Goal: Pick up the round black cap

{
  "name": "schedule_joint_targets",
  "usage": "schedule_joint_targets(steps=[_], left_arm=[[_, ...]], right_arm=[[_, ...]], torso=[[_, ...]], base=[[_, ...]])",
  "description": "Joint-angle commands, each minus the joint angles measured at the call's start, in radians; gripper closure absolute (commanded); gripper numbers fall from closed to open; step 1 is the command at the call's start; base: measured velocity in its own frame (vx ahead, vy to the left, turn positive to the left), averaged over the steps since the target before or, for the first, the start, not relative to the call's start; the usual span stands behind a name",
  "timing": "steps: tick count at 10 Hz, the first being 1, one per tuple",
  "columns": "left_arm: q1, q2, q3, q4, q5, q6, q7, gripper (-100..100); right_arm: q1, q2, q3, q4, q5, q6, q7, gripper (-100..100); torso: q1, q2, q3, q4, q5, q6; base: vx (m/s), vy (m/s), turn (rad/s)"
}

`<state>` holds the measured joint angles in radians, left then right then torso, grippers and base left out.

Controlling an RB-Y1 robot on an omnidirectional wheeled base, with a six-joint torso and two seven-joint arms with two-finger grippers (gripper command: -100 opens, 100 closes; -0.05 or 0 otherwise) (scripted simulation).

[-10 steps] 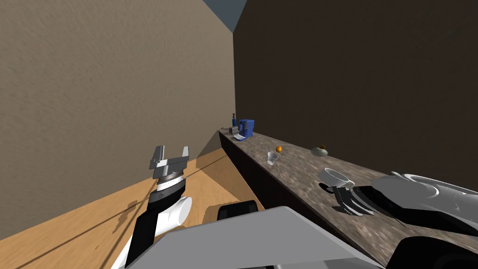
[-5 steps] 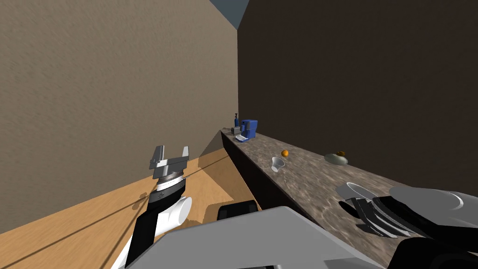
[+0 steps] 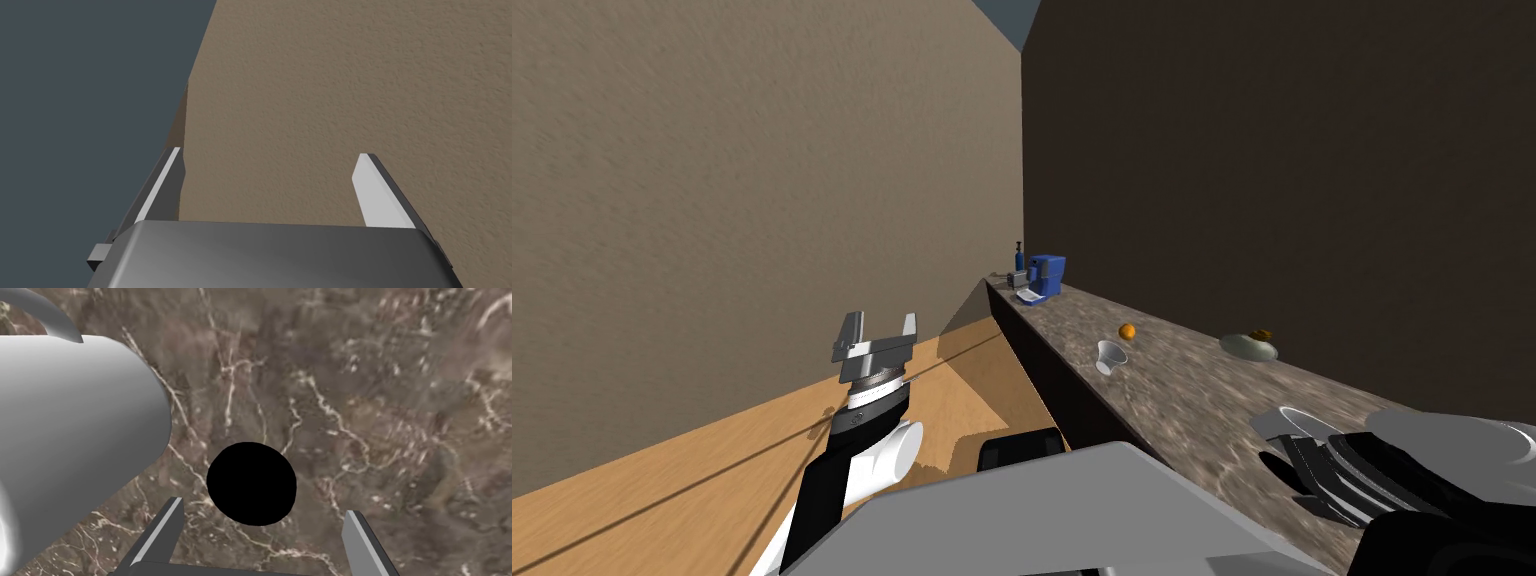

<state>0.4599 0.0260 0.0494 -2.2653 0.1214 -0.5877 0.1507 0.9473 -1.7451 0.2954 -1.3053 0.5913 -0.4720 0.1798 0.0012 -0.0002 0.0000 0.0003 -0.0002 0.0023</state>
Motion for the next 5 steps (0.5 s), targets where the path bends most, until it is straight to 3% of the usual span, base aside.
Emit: schedule_joint_targets(steps=[1,4,5], left_arm=[[0.0,0.0,0.0,0.0,0.0,0.0,0.0,0],[0.0,0.0,0.0,0.0,0.0,0.0,0.0,0],[0.0,0.0,0.0,0.0,0.0,0.0,0.0,0]], right_arm=[[-0.001,0.031,0.01,0.006,0.007,0.014,0.012,-100],[-0.005,0.071,0.025,0.012,0.018,0.031,0.023,-100],[0.009,0.06,0.015,0.002,0.008,0.035,0.025,-100]], torso=[[0.0,0.0,0.0,0.0,0.0,0.0],[-0.001,-0.001,0.0,0.0,0.0,0.0],[0.0,0.0,0.0,0.0,0.0,0.0]], base=[[0.034,-0.026,0.082],[0.027,-0.022,0.061],[0.006,-0.007,0.005]])
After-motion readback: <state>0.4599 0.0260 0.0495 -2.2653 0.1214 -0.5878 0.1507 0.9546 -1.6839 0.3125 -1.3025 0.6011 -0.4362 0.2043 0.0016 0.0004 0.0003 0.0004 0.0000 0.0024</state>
